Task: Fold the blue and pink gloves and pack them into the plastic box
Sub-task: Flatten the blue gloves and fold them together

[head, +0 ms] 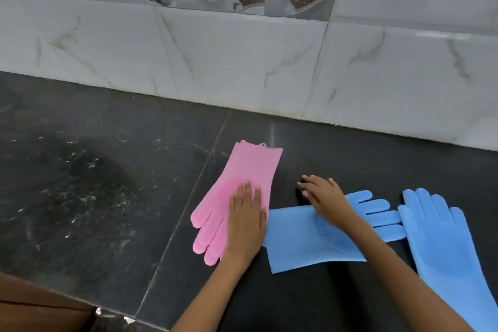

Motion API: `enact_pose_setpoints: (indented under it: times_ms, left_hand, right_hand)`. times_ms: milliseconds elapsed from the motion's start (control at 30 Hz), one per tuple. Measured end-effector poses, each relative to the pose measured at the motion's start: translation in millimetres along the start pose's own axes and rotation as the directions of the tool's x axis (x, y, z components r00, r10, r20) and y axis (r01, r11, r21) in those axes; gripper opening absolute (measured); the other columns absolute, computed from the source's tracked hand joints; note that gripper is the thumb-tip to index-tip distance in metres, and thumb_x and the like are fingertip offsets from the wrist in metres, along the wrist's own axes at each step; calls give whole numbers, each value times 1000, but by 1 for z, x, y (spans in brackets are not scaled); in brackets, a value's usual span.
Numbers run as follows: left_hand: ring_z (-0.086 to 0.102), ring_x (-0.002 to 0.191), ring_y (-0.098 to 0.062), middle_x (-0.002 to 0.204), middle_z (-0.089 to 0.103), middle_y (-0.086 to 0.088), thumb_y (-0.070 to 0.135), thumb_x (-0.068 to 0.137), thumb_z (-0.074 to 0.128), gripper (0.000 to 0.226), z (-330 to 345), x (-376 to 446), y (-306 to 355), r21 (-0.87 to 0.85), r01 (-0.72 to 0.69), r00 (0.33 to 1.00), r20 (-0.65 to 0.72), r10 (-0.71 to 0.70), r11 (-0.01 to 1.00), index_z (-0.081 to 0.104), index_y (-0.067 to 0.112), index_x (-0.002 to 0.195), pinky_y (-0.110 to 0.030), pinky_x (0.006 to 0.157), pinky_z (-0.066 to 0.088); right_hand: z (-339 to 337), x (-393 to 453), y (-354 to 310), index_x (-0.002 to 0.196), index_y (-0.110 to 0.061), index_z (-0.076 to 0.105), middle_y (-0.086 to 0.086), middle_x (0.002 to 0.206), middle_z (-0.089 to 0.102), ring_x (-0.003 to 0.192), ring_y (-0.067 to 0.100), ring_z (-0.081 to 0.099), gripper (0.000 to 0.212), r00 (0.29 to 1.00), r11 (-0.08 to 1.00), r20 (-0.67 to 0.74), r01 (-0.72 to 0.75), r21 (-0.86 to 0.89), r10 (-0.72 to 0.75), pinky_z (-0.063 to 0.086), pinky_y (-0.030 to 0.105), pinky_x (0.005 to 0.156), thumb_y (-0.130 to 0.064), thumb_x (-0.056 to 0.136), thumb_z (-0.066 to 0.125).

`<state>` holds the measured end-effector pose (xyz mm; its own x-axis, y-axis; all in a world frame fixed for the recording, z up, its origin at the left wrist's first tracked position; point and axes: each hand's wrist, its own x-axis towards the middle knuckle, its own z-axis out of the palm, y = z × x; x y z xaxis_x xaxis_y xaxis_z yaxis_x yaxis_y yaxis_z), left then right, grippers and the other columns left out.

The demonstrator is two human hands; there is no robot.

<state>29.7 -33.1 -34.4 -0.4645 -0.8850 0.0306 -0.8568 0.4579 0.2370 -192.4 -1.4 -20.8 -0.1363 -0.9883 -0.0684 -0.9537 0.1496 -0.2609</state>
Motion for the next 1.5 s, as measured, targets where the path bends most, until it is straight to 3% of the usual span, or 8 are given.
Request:
enact_pose_setpoints:
  times_ms: [133, 267, 467, 700, 867, 1000, 1133, 1500]
  left_hand:
    - [15, 145, -24, 157, 22, -9, 29, 103, 26, 43, -4, 7, 25, -36, -167, 986, 23, 168, 985, 42, 19, 141, -39, 118, -3]
    - [49, 106, -23, 111, 60, -6, 20, 98, 40, 30, -4, 12, 45, -60, -224, 974, -59, 221, 973, 69, 12, 103, -37, 105, 30]
    - [48, 91, -14, 97, 62, 3, 22, 96, 46, 24, -4, 13, 54, -26, -184, 980, -85, 181, 983, 70, 20, 99, -27, 85, 32]
    - [50, 76, -11, 83, 70, 5, 17, 89, 50, 24, -20, 9, 66, -5, -138, 990, -10, 138, 990, 72, 18, 81, -24, 82, 32]
    - [64, 79, -14, 83, 73, 4, 23, 82, 64, 15, -26, -5, 76, -29, -126, 969, 210, 129, 992, 65, 21, 68, -23, 81, 35]
    - [57, 94, -17, 97, 68, 3, 42, 87, 60, 22, -19, -16, 82, -34, -151, 984, 93, 154, 988, 66, 21, 89, -28, 82, 32]
    - [27, 142, -22, 153, 33, -3, 41, 100, 35, 49, 2, -19, 96, -142, -382, 920, 31, 390, 913, 37, 20, 145, -39, 118, 12]
    - [-4, 148, -18, 160, -4, -2, 48, 100, 22, 63, 51, -15, 115, -95, -528, 836, 114, 536, 844, 2, 18, 152, -32, 118, -7]
  right_hand:
    - [-27, -30, 56, 129, -21, 55, -2, 145, 44, 139, 16, 30, 33, 988, 989, -40, -147, -18, 146, 17, 45, 114, -20, 99, 41]
    - [-41, -54, 82, 127, -18, 56, 3, 139, 51, 130, 20, 44, 34, 963, 967, -91, -255, -11, 253, 29, 41, 110, -16, 94, 49]
    - [-40, -70, 86, 134, -14, 49, 9, 122, 61, 110, 26, 57, 45, 916, 927, -149, -357, 117, 372, 44, 37, 97, -18, 90, 59]
    - [-60, -35, 79, 89, -16, 72, 6, 93, 68, 85, 28, 63, 19, 877, 903, -242, -367, 223, 416, 46, 34, 69, -4, 79, 62]
    - [-65, -1, 47, 124, -20, 59, 2, 114, 66, 104, 21, 60, 43, 899, 920, -293, -231, 315, 326, 50, 35, 84, -1, 86, 56]
    - [-53, -23, 47, 125, -17, 57, 4, 125, 61, 111, 22, 57, 37, 895, 906, -264, -265, 332, 359, 47, 35, 89, -9, 89, 56]
    - [-28, -88, 62, 119, -15, 59, 7, 121, 60, 105, 24, 58, 32, 800, 852, -325, -398, 341, 504, 47, 35, 85, -25, 89, 61]
    - [-5, -110, 34, 94, -16, 68, -2, 83, 71, 75, 13, 64, 18, 699, 704, -239, -508, 497, 674, 49, 27, 62, -26, 80, 72]
